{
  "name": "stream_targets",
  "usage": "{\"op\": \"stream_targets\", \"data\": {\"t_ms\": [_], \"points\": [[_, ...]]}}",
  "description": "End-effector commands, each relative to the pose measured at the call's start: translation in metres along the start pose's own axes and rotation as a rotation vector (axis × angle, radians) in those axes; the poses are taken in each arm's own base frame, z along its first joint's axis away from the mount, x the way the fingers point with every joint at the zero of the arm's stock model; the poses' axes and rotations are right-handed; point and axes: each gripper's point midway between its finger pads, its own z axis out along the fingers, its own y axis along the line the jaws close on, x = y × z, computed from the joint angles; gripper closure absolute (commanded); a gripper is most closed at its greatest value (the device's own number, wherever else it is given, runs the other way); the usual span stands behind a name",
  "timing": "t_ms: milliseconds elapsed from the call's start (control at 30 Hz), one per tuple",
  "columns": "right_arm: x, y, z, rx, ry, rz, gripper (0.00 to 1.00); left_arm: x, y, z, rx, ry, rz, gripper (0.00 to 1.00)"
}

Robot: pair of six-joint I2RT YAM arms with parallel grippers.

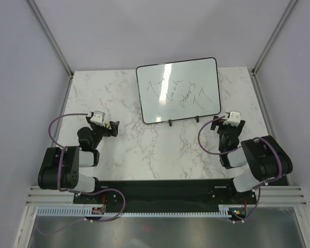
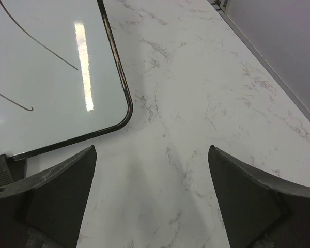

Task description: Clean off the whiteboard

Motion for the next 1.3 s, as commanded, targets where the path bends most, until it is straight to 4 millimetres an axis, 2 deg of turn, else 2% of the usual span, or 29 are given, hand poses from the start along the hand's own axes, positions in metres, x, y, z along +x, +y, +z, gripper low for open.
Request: {"op": "stream_targets", "data": {"t_ms": [0,100,133,167,200,233,267,300,333,367,400,433,500,567,600,667,733,800,900,1167,1267], "points": [[-0.015,0.004,0.005,-0.013,-0.047,0.034,0.02,-0.012,0.006,0.006,-0.029,-0.034,-0.013,0.01],[-0.021,0.0,0.003,0.002,-0.063,0.042,0.02,-0.017,0.005,0.007,-0.016,-0.049,-0.003,0.02],[-0.023,-0.002,0.001,0.011,-0.067,0.044,0.02,-0.008,0.002,0.004,0.001,0.03,-0.031,0.03],[-0.026,-0.005,-0.001,0.023,-0.072,0.047,0.02,-0.009,0.004,0.006,-0.004,0.079,-0.053,0.03],[-0.033,-0.009,-0.005,0.039,-0.085,0.077,0.02,-0.047,0.015,0.023,-0.021,0.052,-0.061,0.03],[-0.037,-0.013,-0.008,0.051,-0.092,0.085,0.02,-0.06,0.021,0.023,-0.054,0.079,-0.074,0.04],[-0.042,-0.014,-0.011,0.056,-0.099,0.097,0.02,-0.044,0.019,0.017,-0.053,0.215,-0.117,0.05],[-0.051,-0.016,-0.015,0.057,-0.099,0.108,0.02,-0.072,0.025,0.024,-0.059,0.218,-0.104,0.07],[-0.055,-0.016,-0.017,0.051,-0.094,0.126,0.02,-0.074,0.024,0.022,-0.05,0.266,-0.103,0.07],[-0.06,-0.015,-0.019,0.047,-0.088,0.153,0.02,-0.048,0.018,0.008,-0.034,0.413,-0.129,0.08],[-0.075,-0.012,-0.023,0.031,-0.089,0.204,0.02,-0.053,0.019,0.008,-0.023,0.445,-0.113,0.09],[-0.083,-0.006,-0.025,-0.009,-0.091,0.217,0.02,-0.044,0.02,0.004,-0.008,0.49,-0.064,0.09],[-0.106,-0.002,-0.028,-0.042,-0.12,0.251,0.02,-0.01,0.02,-0.01,0.012,0.625,-0.026,0.08],[-0.119,0.006,-0.029,-0.088,-0.12,0.257,0.02,0.017,0.026,-0.016,-0.002,0.72,-0.009,0.08],[-0.129,0.009,-0.028,-0.099,-0.102,0.257,0.02,0.027,0.028,-0.018,0.0,0.756,0.001,0.08],[-0.135,0.022,-0.029,-0.163,-0.071,0.265,0.05,0.033,0.03,-0.015,0.001,0.795,-0.003,0.08],[-0.141,0.034,-0.027,-0.218,-0.036,0.259,0.09,0.051,0.028,-0.02,0.016,0.877,-0.029,0.11],[-0.141,0.047,-0.028,-0.28,0.012,0.24,0.11,0.055,0.028,-0.02,0.019,0.901,-0.033,0.14],[-0.137,0.054,-0.03,-0.314,0.058,0.218,0.12,0.062,0.025,-0.027,0.031,0.923,-0.034,0.15],[-0.13,0.052,-0.033,-0.313,0.048,0.209,0.12,0.079,0.035,-0.037,-0.015,0.976,0.011,0.16],[-0.131,0.053,-0.034,-0.323,0.045,0.204,0.12,0.077,0.046,-0.035,-0.06,0.965,0.029,0.2]]}}
